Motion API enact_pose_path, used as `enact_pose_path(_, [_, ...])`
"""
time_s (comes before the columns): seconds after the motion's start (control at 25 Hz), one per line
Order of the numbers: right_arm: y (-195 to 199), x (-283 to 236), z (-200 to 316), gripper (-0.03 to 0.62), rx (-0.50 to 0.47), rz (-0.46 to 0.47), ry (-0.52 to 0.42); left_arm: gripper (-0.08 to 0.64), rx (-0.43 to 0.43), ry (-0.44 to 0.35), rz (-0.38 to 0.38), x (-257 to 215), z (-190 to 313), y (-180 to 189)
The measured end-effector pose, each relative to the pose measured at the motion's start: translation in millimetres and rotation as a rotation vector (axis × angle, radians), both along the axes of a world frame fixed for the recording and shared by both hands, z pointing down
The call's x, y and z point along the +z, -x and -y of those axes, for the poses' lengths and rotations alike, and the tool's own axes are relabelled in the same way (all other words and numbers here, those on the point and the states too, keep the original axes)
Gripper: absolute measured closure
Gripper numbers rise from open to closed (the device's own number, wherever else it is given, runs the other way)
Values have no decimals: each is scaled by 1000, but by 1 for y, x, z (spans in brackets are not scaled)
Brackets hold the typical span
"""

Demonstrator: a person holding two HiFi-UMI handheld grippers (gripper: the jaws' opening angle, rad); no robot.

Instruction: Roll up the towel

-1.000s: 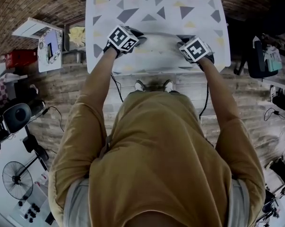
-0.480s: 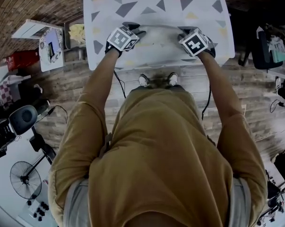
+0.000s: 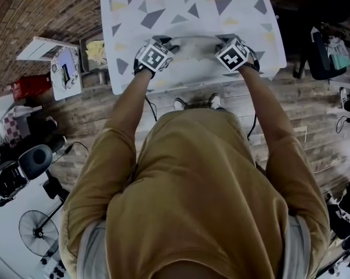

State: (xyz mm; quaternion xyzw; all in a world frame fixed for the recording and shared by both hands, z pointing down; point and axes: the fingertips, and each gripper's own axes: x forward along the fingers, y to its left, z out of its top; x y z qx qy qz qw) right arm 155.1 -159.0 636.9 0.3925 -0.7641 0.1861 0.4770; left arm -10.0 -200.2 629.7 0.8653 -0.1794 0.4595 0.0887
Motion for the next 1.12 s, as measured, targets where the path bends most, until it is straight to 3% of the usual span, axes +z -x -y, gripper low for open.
enact_pose_path(0.16, [-3,0,-1,426,39,-12,-11,373,-15,-21,5,2,-2,3])
enact_pose_path(0.32, [-5,-2,3,416,50,-19,-16,373,-83,-12,-58,-8,-5,0])
enact_pose_path(0.48, [-6,-1,3,416,67,-23,-28,373,-118,-32,-87,-7,-6,0])
enact_pose_path(0.84, [-5,-1,4,417,73,-47,-62,374,-105,-20,-81,-6,-6,0])
enact_pose_path(1.12, [-7,0,5,416,84,-44,-63,374,-193,-44,-132,-4,-4,2])
